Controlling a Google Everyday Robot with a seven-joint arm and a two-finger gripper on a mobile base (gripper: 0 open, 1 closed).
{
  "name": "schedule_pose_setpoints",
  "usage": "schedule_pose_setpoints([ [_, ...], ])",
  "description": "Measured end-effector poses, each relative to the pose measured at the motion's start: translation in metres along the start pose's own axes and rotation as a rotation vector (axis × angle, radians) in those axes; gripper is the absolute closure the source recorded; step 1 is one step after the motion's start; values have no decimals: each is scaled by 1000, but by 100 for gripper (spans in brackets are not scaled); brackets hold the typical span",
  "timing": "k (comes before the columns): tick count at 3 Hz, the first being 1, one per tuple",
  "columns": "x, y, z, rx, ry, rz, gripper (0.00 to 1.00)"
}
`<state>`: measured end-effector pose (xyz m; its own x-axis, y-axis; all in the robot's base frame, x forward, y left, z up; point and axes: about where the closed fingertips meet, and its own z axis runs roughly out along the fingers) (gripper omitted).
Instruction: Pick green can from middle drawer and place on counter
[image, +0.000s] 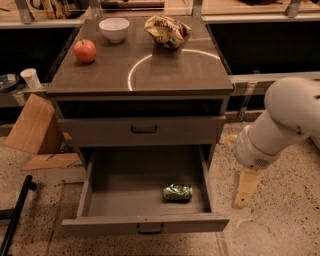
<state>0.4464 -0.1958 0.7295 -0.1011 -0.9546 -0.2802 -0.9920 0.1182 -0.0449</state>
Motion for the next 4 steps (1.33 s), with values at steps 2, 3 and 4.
schedule_pose_setpoints([
  [2, 9, -5, 52, -49, -35, 62, 0],
  [3, 5, -22, 87, -36, -48, 10, 0],
  [4, -2, -42, 143, -22, -77, -49, 0],
])
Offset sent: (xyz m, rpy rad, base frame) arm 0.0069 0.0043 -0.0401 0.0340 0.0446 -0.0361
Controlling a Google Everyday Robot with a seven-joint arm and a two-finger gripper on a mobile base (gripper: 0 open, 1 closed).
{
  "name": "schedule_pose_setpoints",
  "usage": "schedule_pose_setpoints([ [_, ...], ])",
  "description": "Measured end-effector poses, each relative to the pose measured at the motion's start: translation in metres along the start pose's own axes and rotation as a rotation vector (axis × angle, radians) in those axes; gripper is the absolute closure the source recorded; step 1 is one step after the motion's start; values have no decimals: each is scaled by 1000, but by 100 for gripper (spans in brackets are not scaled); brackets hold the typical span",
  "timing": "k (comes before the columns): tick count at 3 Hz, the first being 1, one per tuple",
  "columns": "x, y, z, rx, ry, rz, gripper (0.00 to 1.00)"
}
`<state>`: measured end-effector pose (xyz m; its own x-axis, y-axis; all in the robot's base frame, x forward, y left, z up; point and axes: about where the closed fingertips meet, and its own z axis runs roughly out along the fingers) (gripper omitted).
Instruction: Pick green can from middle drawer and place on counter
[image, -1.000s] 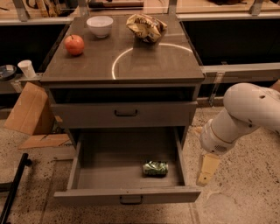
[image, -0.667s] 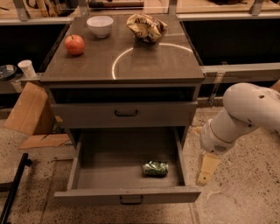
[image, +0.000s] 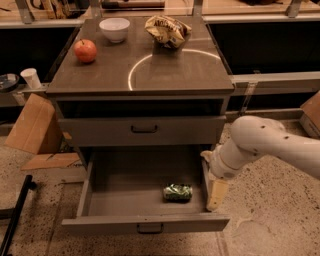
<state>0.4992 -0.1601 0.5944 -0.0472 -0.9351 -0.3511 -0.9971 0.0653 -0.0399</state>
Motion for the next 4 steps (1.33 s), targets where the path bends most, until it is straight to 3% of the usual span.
schedule_pose_setpoints([
  [1, 1, -16, 47, 10, -21, -24, 0],
  [2, 4, -31, 89, -1, -49, -9, 0],
  [4, 1, -53, 150, -19, -141, -1, 0],
])
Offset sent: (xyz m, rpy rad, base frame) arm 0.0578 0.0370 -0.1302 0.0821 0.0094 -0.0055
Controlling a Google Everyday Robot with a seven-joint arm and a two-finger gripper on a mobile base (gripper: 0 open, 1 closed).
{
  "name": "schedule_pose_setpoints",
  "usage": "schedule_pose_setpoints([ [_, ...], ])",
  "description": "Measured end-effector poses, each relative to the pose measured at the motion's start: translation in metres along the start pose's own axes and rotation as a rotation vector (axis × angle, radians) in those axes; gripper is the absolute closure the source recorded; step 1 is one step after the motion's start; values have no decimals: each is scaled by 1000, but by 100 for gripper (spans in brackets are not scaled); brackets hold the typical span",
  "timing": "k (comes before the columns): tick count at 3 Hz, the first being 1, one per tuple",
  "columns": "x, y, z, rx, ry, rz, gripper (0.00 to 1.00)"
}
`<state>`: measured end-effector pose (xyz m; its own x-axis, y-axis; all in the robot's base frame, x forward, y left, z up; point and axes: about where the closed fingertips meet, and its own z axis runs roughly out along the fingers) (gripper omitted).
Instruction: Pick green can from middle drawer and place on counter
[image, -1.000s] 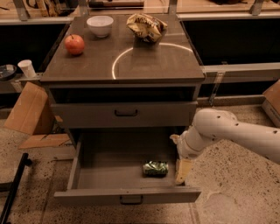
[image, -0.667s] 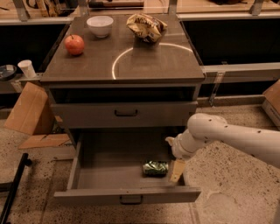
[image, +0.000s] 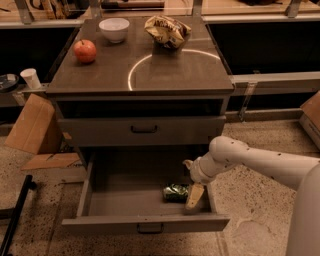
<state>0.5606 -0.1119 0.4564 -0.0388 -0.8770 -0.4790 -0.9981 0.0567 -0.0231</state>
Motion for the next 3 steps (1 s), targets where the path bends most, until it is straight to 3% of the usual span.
schedule_pose_setpoints([
  [1, 6, -12, 25, -22, -27, -10, 0],
  [3, 21, -23, 68, -64, -4, -33, 0],
])
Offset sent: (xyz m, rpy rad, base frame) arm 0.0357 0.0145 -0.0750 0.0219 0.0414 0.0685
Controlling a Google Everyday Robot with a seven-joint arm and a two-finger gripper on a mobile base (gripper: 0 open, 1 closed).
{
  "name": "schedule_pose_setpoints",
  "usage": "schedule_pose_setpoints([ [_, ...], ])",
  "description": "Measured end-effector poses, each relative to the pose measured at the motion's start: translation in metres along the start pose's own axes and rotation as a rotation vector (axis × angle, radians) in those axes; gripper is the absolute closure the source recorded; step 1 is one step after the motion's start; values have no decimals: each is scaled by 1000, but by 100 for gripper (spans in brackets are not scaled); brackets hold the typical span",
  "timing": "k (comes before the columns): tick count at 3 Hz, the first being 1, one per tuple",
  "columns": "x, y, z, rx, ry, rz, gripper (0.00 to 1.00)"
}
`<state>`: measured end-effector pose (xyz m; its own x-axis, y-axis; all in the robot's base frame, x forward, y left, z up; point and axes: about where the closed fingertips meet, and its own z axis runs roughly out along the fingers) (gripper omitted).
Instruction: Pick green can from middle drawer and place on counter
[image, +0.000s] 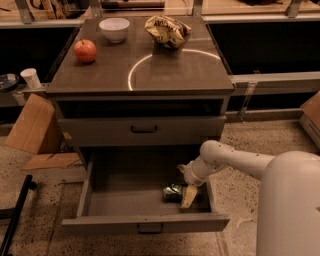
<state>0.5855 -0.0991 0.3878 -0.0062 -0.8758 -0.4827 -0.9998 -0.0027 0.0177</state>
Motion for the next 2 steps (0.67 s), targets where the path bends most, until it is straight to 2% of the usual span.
schedule_pose_setpoints([
  [2, 14, 3, 22, -19, 43, -4, 41],
])
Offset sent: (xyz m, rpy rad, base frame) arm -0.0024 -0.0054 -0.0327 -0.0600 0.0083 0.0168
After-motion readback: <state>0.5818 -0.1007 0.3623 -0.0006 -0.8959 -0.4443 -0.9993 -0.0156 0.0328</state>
